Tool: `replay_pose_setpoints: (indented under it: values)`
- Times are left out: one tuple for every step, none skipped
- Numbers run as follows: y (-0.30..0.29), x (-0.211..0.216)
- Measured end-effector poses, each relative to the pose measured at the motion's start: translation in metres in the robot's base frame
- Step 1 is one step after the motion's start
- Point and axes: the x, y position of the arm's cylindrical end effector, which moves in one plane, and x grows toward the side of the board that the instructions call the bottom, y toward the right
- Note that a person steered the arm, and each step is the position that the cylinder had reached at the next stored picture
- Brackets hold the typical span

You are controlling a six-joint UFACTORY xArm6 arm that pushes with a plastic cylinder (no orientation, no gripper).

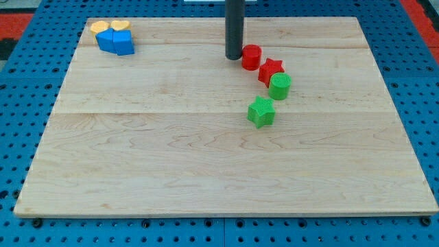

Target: Push the green star into the green circle

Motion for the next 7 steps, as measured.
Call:
replay_pose_setpoints:
  values:
    - [0.015,0.000]
    - [-0.054,0.011]
    - [-0.075,0.127]
    - [-0.061,0.218]
    - [-0.012,0.194]
    - [0.038,0.180]
    - [0.067,0.146]
